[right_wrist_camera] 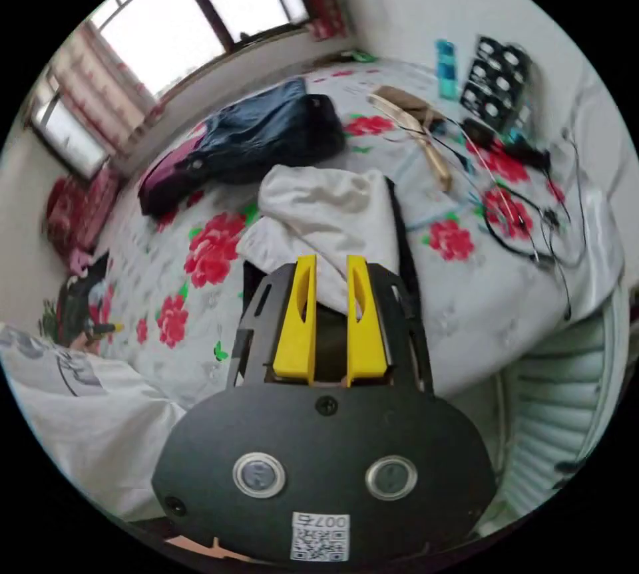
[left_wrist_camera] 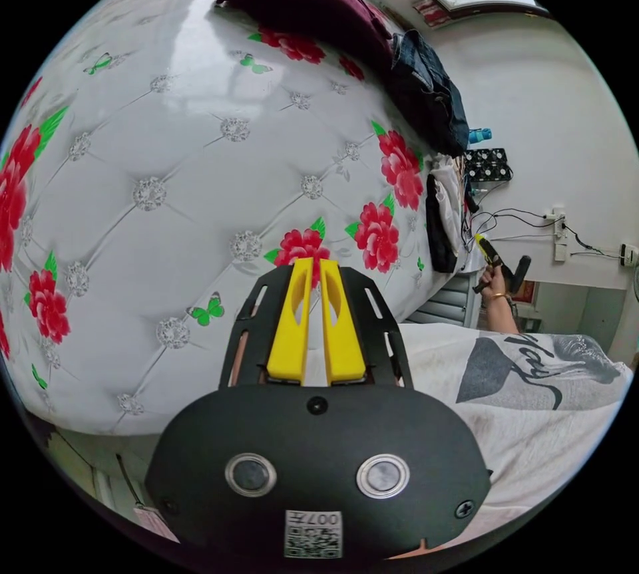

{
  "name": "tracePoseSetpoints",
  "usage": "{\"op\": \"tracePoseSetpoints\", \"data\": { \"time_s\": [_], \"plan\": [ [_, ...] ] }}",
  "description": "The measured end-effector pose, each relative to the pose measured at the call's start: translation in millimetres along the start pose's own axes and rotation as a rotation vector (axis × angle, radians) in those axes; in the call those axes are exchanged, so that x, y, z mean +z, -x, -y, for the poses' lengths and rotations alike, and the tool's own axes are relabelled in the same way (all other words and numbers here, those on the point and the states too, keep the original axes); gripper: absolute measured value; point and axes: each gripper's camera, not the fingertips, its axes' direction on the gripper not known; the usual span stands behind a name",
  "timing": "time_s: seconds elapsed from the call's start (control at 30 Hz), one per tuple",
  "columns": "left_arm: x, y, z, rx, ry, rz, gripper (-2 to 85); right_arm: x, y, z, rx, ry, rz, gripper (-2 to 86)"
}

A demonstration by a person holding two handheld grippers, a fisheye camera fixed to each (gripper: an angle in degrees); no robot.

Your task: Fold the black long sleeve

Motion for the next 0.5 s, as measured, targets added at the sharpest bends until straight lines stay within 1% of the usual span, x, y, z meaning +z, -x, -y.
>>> {"op": "tracePoseSetpoints", "data": {
  "time_s": [0.07,0.1,0.17,0.27,0.33,0.4,0.5],
  "plan": [
    [-5.1,-3.1,-2.7,-0.006,0.0,-0.001,-0.8,43.6,67.2,10.8,-0.195,0.052,0.009,3.7],
    [-9.5,-6.0,-4.3,-0.007,-0.003,-0.001,-0.8,58.2,81.0,12.8,-0.23,0.079,0.012,3.8],
    [-18.1,-11.0,-6.9,-0.004,-0.011,0.001,-0.8,121.3,122.5,16.4,-0.332,0.202,0.003,4.1],
    [-36.0,-16.9,-12.5,-0.008,-0.025,0.018,-0.8,184.4,148.3,12.2,-0.384,0.316,-0.109,3.5],
    [-53.0,-17.0,-19.7,-0.033,-0.047,0.025,-0.8,188.9,160.5,6.9,-0.429,0.276,-0.185,2.3],
    [-65.9,-15.5,-26.5,-0.061,-0.07,0.022,-0.8,186.1,168.0,5.2,-0.483,0.307,-0.146,1.4],
    [-84.6,-13.7,-37.6,-0.106,-0.094,0.015,-0.9,150.7,171.6,-3.8,-0.57,0.25,-0.104,0.7]
  ]
}}
